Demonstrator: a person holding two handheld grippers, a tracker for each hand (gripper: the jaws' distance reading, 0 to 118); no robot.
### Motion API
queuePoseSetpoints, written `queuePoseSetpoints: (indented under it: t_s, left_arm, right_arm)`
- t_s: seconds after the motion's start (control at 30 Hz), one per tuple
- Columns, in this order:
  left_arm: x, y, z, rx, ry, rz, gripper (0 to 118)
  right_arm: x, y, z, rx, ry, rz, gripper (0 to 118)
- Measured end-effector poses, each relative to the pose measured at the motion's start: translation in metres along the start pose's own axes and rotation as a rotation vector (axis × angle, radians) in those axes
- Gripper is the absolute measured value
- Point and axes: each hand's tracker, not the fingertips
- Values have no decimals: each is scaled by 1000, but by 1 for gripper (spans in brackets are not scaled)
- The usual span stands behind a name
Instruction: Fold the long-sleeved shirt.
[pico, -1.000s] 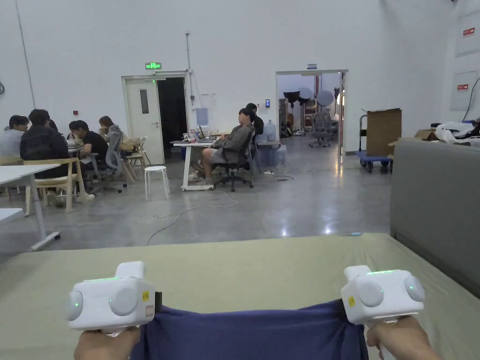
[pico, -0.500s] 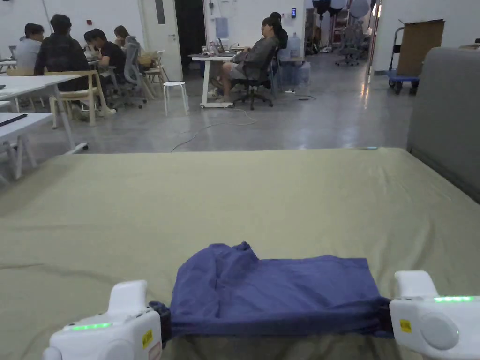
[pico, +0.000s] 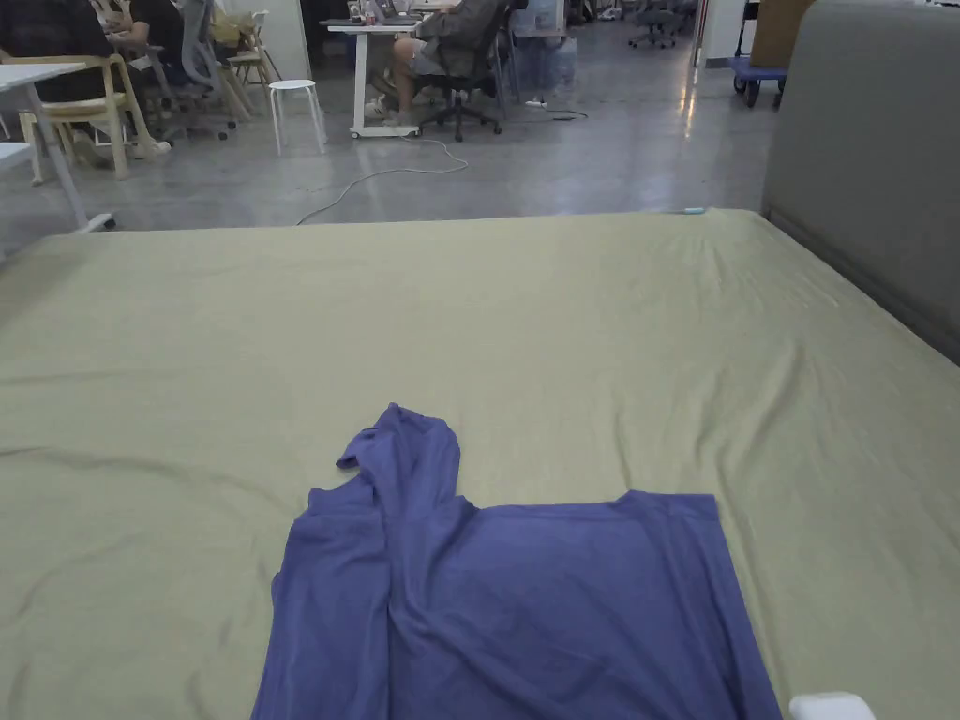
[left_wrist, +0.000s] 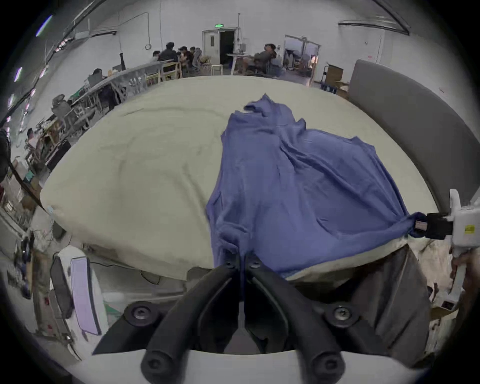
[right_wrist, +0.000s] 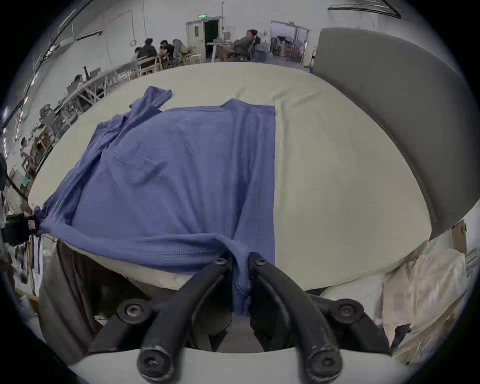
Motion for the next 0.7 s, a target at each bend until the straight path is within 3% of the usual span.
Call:
queuePoseSetpoints:
  t_s: [0.07, 0.1, 0.13, 0.17, 0.2, 0.23, 0.37, 0.4, 0.43, 0.47, 0.5, 0.53, 0.57, 0.7]
  left_arm:
    - [-1, 4, -7, -9, -5, 3, 0]
    - [-1, 5, -7, -2, -22, 21, 4]
    - [-1, 8, -5, 3, -29, 30, 28]
    - [-1, 9, -2, 10, -35, 26, 61]
    - [0, 11, 1, 24, -35, 11, 96]
    - [2, 13, 5, 27, -35, -6, 118]
    - [-1, 23, 18, 86, -46, -17, 118]
    - [-2, 27, 18, 80, -42, -22, 114]
    - [-3, 31, 17, 68, -30, -21, 89]
    - [-4, 33, 18, 68, -21, -12, 45]
    - [-3, 34, 19, 84, -20, -1, 45]
    - [-3, 37, 18, 92, -29, 4, 29]
    - [-4, 40, 15, 87, -22, 10, 0]
    - [1, 74, 8, 104, -79, 26, 0]
  right_arm:
    - [1, 1, -5, -2, -7, -11, 12]
    - [0, 1, -5, -7, -4, -25, 24]
    - [0, 2, -3, -3, -9, -27, 58]
    - [-1, 3, -1, -6, -26, -26, 90]
    - [-1, 3, 3, -7, -40, -27, 109]
    - [0, 4, 7, -2, -56, -22, 113]
    - [4, 15, 28, 56, -92, -23, 111]
    - [5, 18, 30, 59, -95, -24, 98]
    - [6, 20, 31, 65, -90, -28, 55]
    - [7, 21, 34, 76, -80, -30, 8]
    - [6, 23, 34, 81, -75, -31, 8]
    - [5, 25, 30, 75, -83, -41, 0]
    - [4, 27, 30, 84, -89, -35, 0]
    - [9, 37, 28, 61, -41, -33, 0]
